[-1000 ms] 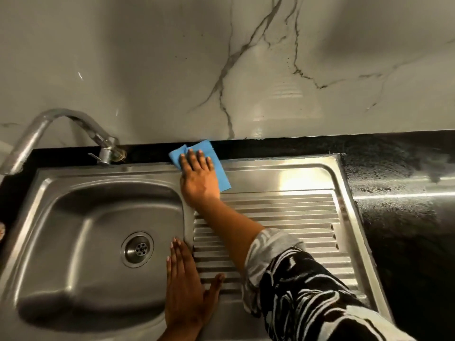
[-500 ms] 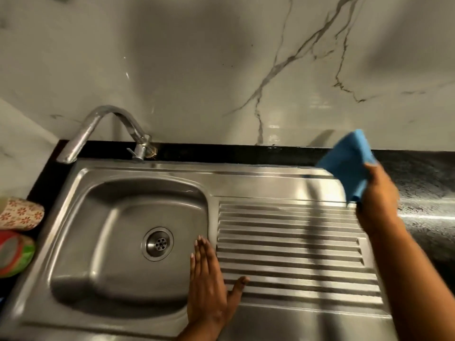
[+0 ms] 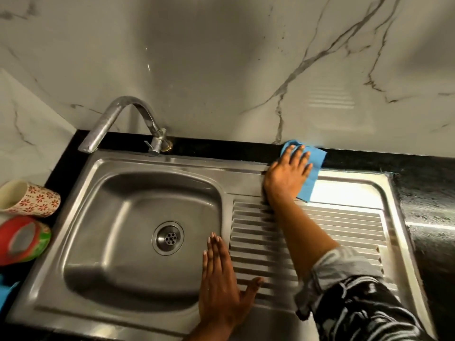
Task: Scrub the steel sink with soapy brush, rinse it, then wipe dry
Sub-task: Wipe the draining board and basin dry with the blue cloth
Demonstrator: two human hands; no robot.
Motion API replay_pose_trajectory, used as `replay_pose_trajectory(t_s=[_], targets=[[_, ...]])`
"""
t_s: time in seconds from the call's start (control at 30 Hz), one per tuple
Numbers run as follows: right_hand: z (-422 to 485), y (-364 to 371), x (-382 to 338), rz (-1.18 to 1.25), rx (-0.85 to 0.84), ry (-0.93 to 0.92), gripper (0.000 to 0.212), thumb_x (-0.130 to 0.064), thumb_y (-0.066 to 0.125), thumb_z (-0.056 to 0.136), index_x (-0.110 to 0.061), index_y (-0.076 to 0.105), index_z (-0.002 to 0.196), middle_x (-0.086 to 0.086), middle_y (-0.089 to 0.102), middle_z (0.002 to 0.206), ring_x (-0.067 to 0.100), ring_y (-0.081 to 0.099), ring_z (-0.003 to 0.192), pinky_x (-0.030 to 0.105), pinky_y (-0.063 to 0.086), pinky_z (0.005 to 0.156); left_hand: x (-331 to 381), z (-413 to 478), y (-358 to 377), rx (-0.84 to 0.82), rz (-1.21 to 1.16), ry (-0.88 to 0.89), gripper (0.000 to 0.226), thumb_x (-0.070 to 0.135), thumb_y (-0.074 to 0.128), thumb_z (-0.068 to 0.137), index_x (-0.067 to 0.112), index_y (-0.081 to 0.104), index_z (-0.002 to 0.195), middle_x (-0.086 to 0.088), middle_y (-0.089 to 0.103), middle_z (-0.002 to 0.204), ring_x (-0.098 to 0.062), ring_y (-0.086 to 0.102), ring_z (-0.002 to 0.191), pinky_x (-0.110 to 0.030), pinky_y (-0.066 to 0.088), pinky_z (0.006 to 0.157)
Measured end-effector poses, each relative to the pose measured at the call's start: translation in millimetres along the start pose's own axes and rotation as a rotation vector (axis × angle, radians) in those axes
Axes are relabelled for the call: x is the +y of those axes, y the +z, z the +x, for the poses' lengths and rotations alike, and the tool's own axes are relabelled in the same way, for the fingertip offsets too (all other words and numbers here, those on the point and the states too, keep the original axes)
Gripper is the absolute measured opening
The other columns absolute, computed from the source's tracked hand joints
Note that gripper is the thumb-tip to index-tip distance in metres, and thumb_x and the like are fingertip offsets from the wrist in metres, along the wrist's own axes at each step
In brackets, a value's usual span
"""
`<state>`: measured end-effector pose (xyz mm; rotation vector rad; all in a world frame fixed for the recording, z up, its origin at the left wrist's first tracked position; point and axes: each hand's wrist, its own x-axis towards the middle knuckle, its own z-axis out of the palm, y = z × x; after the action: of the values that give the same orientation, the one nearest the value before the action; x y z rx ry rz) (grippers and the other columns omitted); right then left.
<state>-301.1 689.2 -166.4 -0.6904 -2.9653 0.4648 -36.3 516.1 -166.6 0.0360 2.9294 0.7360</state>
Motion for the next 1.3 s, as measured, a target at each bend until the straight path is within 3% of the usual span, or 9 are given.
replay_pose_trajectory(t_s=[0.2, 0.5, 0.6, 0.67, 0.77, 0.87, 1.03, 1.13, 1.3], targets=[[-43, 31, -86, 0.039, -0.117, -0.343, 0.066, -0.034, 0.031, 0.105, -0.025, 0.007, 0.165, 0.007, -0.003, 0.172, 0.031, -0.007, 0.158, 0.049, -0.008, 0.126, -4, -2, 4, -0.001, -0.027, 0.035, 0.117, 0.088, 0.029, 0.094, 0.004, -0.005, 0.168, -0.012, -0.013, 0.177, -0.028, -0.007, 0.164, -0.046, 0.006, 0.130], [-74, 28, -126, 0.249, -0.456, -0.941, 0.052, -0.035, 0.036, 0.102, -0.031, 0.044, 0.154, 0.001, 0.035, 0.165, 0.026, 0.020, 0.155, 0.046, 0.009, 0.127, -11, -2, 12, -0.003, 0.008, 0.055, 0.113, 0.082, 0.031, 0.097, 0.000, -0.003, 0.167, -0.017, -0.010, 0.176, -0.032, -0.005, 0.164, -0.049, 0.007, 0.130], [-89, -8, -91, 0.577, -0.778, -0.704, 0.048, -0.041, 0.033, 0.102, -0.038, 0.049, 0.147, 0.004, 0.053, 0.149, 0.022, 0.047, 0.137, 0.048, 0.035, 0.119, -6, -2, 9, -0.009, 0.035, 0.006, 0.121, 0.091, 0.030, 0.092, 0.007, -0.015, 0.166, -0.010, -0.023, 0.175, -0.025, -0.015, 0.163, -0.044, -0.002, 0.132], [-108, -41, -67, 0.892, -0.836, -0.473, 0.042, -0.042, 0.035, 0.103, -0.044, 0.051, 0.142, 0.003, 0.055, 0.145, 0.017, 0.053, 0.131, 0.045, 0.044, 0.113, 0, -3, 5, -0.034, 0.065, -0.031, 0.122, 0.097, 0.017, 0.087, 0.012, -0.029, 0.162, -0.003, -0.039, 0.169, -0.019, -0.029, 0.159, -0.042, -0.008, 0.132], [-123, -77, -4, 1.194, -0.712, -0.008, 0.027, -0.036, 0.047, 0.106, -0.031, 0.058, 0.130, 0.013, 0.058, 0.135, 0.020, 0.062, 0.114, 0.037, 0.054, 0.093, 2, -3, 0, -0.012, 0.044, -0.032, 0.120, 0.094, 0.023, 0.090, 0.010, -0.017, 0.166, -0.008, -0.026, 0.174, -0.021, -0.019, 0.162, -0.046, 0.001, 0.132], [-122, -107, 84, 1.327, -0.564, 0.385, 0.029, -0.038, 0.057, 0.100, -0.021, 0.062, 0.123, 0.027, 0.061, 0.128, 0.035, 0.066, 0.100, 0.046, 0.056, 0.074, 3, -5, -1, -0.028, 0.043, -0.052, 0.118, 0.091, 0.031, 0.093, 0.010, -0.013, 0.167, -0.010, -0.018, 0.176, -0.021, -0.013, 0.164, -0.046, 0.008, 0.133], [-102, -162, 191, 0.934, -0.162, 0.238, 0.040, -0.036, 0.039, 0.110, -0.025, 0.050, 0.147, 0.017, 0.057, 0.134, 0.025, 0.059, 0.102, 0.034, 0.048, 0.074, 9, -6, -8, -0.021, 0.065, -0.048, 0.119, 0.093, 0.025, 0.092, 0.013, -0.026, 0.163, -0.006, -0.030, 0.173, -0.016, -0.023, 0.161, -0.041, 0.001, 0.133], [-80, -152, 213, 0.731, 0.002, 0.158, 0.049, -0.033, 0.034, 0.108, -0.034, 0.038, 0.157, 0.013, 0.048, 0.151, 0.031, 0.046, 0.137, 0.048, 0.043, 0.108, 9, -7, -8, -0.032, 0.053, -0.062, 0.118, 0.092, 0.025, 0.093, 0.013, -0.027, 0.163, -0.005, -0.031, 0.172, -0.017, -0.024, 0.161, -0.042, 0.002, 0.133], [-46, -70, 179, 0.106, -0.022, 0.148, 0.071, -0.040, 0.030, 0.098, -0.008, 0.022, 0.161, 0.025, 0.021, 0.165, 0.048, 0.014, 0.153, 0.061, 0.014, 0.122, 10, -8, -11, -0.052, 0.034, -0.061, 0.119, 0.095, 0.021, 0.090, 0.015, -0.033, 0.160, -0.003, -0.037, 0.170, -0.015, -0.029, 0.158, -0.041, -0.002, 0.133]])
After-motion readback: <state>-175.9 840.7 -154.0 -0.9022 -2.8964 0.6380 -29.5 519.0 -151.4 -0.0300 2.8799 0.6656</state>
